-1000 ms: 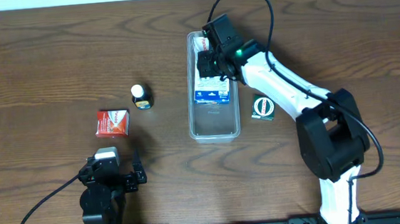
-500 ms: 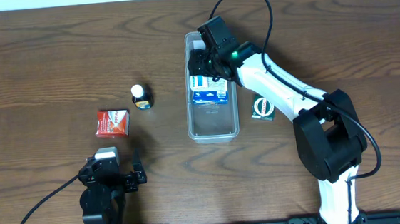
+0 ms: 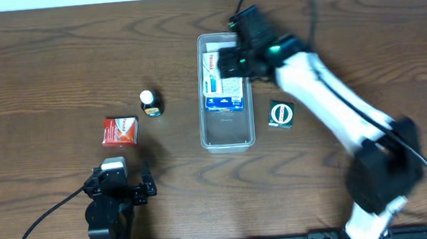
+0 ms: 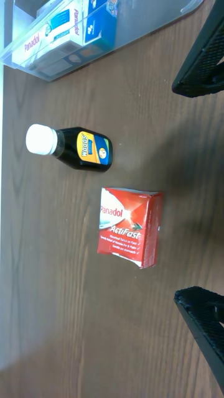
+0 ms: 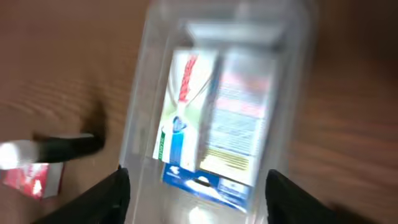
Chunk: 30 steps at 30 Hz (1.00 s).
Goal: Pack container
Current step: 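Move the right gripper to the green Zam-Buk tin and grasp it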
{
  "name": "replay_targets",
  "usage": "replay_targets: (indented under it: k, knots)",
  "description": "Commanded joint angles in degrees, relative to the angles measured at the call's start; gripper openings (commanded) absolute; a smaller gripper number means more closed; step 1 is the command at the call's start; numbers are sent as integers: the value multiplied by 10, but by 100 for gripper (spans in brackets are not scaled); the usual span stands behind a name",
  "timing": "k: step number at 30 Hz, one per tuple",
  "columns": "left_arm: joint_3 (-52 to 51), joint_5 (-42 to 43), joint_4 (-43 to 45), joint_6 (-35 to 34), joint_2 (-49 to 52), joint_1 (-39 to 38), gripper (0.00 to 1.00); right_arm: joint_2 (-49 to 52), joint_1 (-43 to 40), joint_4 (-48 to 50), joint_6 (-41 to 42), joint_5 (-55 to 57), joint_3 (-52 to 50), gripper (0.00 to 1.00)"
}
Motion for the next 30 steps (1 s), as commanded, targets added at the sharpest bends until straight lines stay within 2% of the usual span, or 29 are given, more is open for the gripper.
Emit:
replay_targets:
  k: [1,5,8,14,18,26,30]
  knots:
    - [-7,0,-11,-1,0,3,98,-103,-37,-82,-55,92,16,75]
    - [-7,0,-11,-1,0,3,98,-119,-78,-183,-55,122,10,78]
    - [-7,0,-11,-1,0,3,98,-111,-102,-202,-55,115,-30,79]
    - [-7,0,-11,-1,0,3,98,-97,-113,-115,-61,56,-176,77]
    - [-7,0,-11,-1,0,3,98,-97,-101,-42,-113,27,-246,77]
    - [-7,0,-11,-1,0,3,98,-94,-95,45,-128,28,-321,78]
    - [-7,0,-11,-1,0,3,98,-77,-95,57,-122,28,-331,79]
